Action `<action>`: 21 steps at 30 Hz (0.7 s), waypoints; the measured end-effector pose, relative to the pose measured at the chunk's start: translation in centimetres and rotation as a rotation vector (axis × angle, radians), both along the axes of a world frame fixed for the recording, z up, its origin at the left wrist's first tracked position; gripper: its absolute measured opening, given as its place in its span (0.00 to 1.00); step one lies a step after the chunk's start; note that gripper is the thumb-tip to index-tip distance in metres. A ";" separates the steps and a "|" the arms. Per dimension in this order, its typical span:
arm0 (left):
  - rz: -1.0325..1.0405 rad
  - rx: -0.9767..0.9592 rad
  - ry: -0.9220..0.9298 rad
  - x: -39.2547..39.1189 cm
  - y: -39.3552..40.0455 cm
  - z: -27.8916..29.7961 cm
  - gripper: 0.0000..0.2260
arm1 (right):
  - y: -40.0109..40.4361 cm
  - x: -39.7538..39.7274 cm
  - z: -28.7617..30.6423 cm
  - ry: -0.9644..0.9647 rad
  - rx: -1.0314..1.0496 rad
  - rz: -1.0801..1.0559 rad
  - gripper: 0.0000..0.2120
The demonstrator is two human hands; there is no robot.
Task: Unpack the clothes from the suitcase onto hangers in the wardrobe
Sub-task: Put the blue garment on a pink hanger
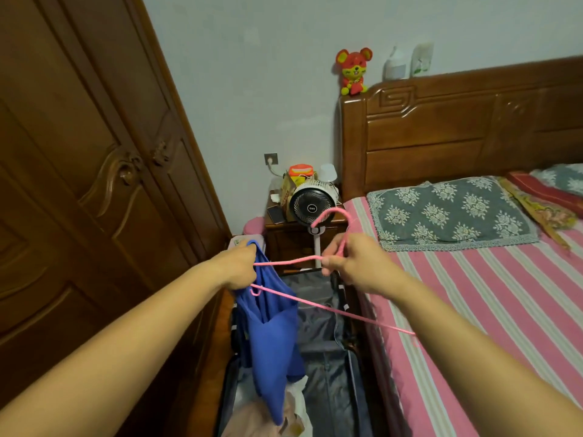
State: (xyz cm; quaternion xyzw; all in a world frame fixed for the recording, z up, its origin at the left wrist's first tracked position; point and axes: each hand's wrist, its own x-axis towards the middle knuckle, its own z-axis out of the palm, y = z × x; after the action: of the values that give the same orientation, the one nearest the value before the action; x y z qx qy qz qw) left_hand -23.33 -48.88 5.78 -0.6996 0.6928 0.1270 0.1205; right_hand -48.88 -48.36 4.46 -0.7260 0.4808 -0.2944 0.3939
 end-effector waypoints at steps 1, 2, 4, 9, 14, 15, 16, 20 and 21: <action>-0.009 -0.021 0.040 -0.8 0.4 0.4 0.18 | 0.0 1.4 -0.7 0.013 0.007 0.018 0.07; -0.032 -0.046 0.098 -1.8 0.9 0.9 0.18 | 0.1 2.7 -1.6 0.034 0.002 0.029 0.07; -0.107 -0.090 0.280 -4.2 2.6 2.0 0.17 | -0.2 4.6 -3.5 0.001 -0.044 -0.008 0.08; -0.232 -0.732 0.595 -2.8 6.4 4.3 0.10 | -0.8 2.9 -3.1 -0.569 0.029 -0.243 0.12; 0.225 -0.883 0.550 3.6 5.6 2.2 0.22 | -1.5 0.6 -1.1 -0.811 -0.031 -0.269 0.13; 0.294 -0.791 0.654 4.1 5.5 1.3 0.23 | -1.5 0.6 -0.7 -0.832 -0.038 -0.289 0.13; 0.317 -0.735 0.729 4.4 5.4 0.5 0.21 | -1.5 0.6 -0.3 -0.855 -0.038 -0.310 0.14; 0.301 -0.942 0.708 5.6 4.3 1.6 0.15 | -1.8 -0.4 0.1 -0.894 -0.053 -0.349 0.15; 0.318 -1.000 0.739 6.1 3.9 3.1 0.17 | -1.8 -0.7 0.1 -0.856 -0.076 -0.328 0.16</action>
State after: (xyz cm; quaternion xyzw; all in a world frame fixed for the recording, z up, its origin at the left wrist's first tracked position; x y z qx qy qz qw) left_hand -17.23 -45.01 8.87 -0.6754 0.5521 0.0377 -0.4874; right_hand -49.54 -50.12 4.53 -0.4675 0.3723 -0.6436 0.4781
